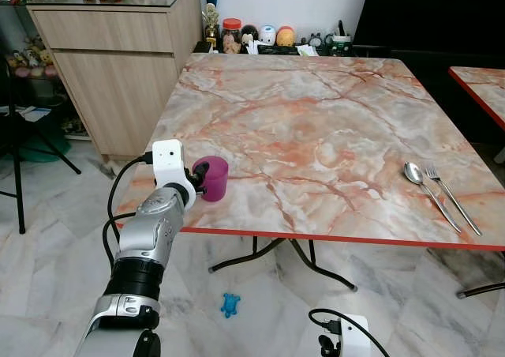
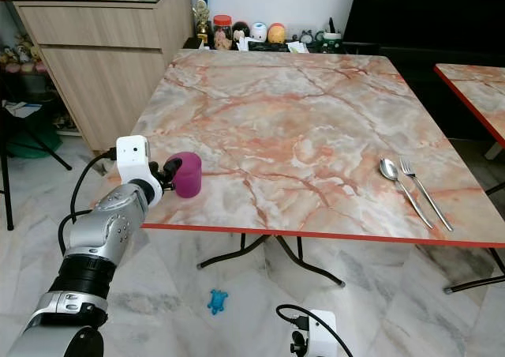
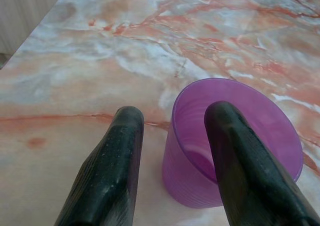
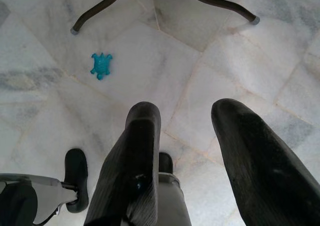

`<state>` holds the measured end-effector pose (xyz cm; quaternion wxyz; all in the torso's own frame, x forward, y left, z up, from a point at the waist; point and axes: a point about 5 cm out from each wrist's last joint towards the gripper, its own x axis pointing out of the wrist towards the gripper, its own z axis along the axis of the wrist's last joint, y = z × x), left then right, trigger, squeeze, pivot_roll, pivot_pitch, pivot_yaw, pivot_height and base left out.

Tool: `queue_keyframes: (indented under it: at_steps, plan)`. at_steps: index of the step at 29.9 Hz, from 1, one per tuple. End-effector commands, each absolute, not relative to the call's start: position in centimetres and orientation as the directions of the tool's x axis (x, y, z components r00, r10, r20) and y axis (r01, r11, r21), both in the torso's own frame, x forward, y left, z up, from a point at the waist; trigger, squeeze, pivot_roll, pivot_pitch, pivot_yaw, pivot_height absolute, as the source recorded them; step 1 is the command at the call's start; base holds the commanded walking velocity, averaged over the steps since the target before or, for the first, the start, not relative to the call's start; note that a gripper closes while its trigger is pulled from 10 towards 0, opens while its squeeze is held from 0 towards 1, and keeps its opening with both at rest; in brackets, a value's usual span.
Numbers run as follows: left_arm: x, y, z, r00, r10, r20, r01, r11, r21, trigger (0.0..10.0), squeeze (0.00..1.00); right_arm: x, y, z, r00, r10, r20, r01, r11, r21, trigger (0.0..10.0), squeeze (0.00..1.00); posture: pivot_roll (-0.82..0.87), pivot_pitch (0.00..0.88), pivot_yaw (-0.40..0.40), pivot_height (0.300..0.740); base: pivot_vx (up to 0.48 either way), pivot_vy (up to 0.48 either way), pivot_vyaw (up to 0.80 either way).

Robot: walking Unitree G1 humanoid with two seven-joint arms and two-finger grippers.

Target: Setting the table

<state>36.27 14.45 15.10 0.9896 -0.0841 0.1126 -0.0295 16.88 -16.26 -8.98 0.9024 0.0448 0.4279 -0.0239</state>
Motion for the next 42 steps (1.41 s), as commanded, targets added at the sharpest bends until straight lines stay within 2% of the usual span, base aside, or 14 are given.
queue_keyframes:
  at_steps: [1, 3, 4, 14, 28, 42]
  plan:
    - [36.6, 14.4, 15.4, 0.974, -0.075, -0.215, 0.039, 0.986, -0.164, 3.2, 0.00, 16.6, -16.4, -9.1, 0.623, -0.008, -0.782, 0.089, 0.994, 0.061, 10.0, 0.00, 0.18, 0.000, -0.045, 0.740, 0.000, 0.000, 0.00]
    - [36.6, 14.4, 15.4, 0.974, -0.075, -0.216, 0.040, 0.986, -0.162, 3.2, 0.00, 16.6, -16.4, -9.1, 0.623, -0.008, -0.782, 0.089, 0.994, 0.061, 10.0, 0.00, 0.18, 0.000, -0.045, 0.740, 0.000, 0.000, 0.00]
    - [36.6, 14.5, 15.4, 0.973, -0.076, -0.216, 0.041, 0.986, -0.161, 0.0, 0.00, 16.7, -16.3, -9.1, 0.623, -0.008, -0.782, 0.089, 0.994, 0.061, 10.0, 0.00, 0.18, 0.000, -0.044, 0.740, 0.000, 0.000, 0.00]
    - [36.6, 14.7, 15.5, 0.973, -0.083, -0.215, 0.052, 0.988, -0.148, 0.0, 0.00, 17.5, -15.9, -8.8, 0.634, 0.001, -0.773, 0.080, 0.995, 0.066, 10.0, 0.00, 0.18, 0.000, -0.048, 0.740, 0.000, 0.000, 0.00]
    - [36.6, 14.8, 15.9, 0.971, -0.117, -0.209, 0.089, 0.986, -0.140, 0.0, 0.00, 17.0, -17.2, -8.9, 0.634, -0.013, -0.773, 0.093, 0.994, 0.059, 10.0, 0.00, 0.19, 0.000, -0.048, 0.740, 0.000, 0.000, 0.00]
    - [36.1, 15.0, 16.2, 0.978, -0.129, -0.162, 0.110, 0.987, -0.117, 0.0, 0.00, 17.0, -16.4, -9.0, 0.623, -0.006, -0.782, 0.091, 0.994, 0.065, 10.0, 0.00, 0.19, 0.000, -0.049, 0.740, 0.000, 0.000, 0.00]
